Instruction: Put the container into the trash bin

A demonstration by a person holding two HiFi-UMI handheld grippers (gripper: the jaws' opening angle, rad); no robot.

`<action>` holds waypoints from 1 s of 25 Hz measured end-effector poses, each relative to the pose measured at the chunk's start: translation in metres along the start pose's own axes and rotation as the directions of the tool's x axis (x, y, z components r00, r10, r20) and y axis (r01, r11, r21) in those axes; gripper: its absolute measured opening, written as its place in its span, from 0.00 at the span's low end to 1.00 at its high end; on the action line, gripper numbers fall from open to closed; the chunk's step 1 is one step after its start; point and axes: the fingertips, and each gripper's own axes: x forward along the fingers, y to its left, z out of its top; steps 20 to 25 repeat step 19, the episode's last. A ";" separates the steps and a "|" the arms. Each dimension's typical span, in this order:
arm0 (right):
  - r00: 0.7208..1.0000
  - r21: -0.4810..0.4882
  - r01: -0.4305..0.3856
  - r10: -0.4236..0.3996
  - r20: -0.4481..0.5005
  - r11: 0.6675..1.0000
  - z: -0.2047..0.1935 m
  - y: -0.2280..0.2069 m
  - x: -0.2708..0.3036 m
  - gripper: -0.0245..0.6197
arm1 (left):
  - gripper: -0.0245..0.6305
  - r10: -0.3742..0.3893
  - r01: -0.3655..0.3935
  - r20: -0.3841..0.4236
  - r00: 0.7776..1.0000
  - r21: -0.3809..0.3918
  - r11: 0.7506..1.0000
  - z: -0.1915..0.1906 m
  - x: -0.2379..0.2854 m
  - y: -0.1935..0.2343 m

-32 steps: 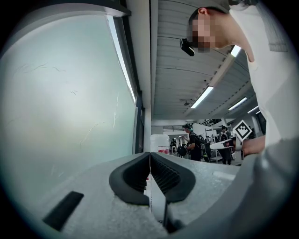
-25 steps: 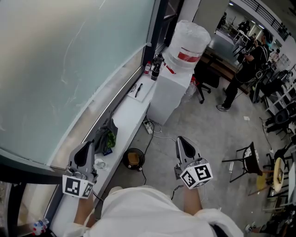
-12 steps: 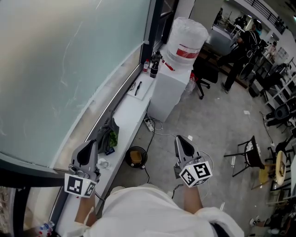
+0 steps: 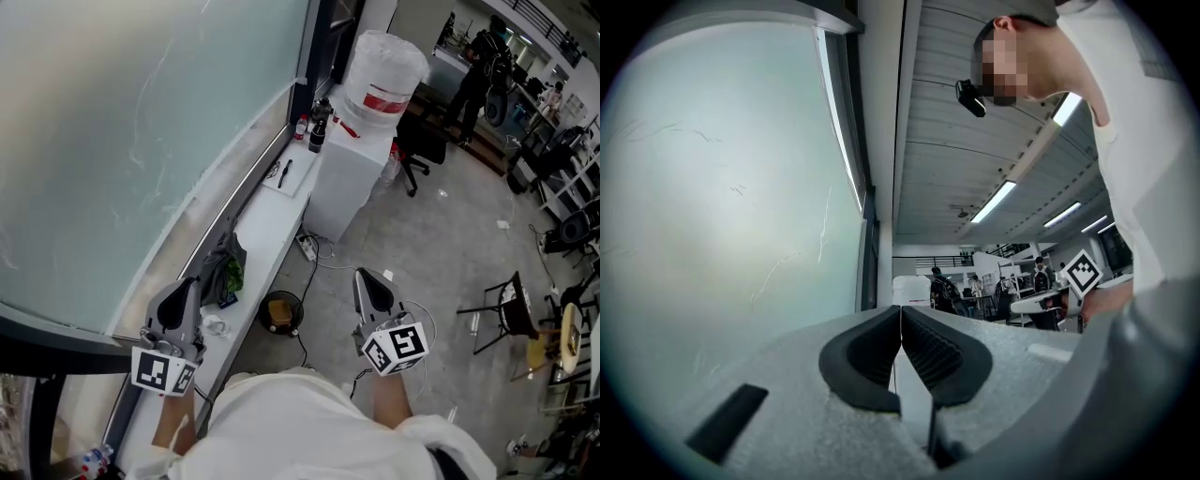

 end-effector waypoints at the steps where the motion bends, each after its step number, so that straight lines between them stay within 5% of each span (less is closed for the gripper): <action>1: 1.000 -0.002 -0.006 0.006 0.004 1.000 0.001 0.003 0.001 0.04 | 0.07 0.003 -0.003 -0.002 1.000 0.000 1.000 -0.001 -0.002 0.001; 25: 0.998 -0.032 -0.046 0.047 0.036 0.998 0.019 0.004 -0.002 0.04 | 0.07 -0.011 0.011 0.027 1.000 0.015 1.000 0.016 0.006 -0.018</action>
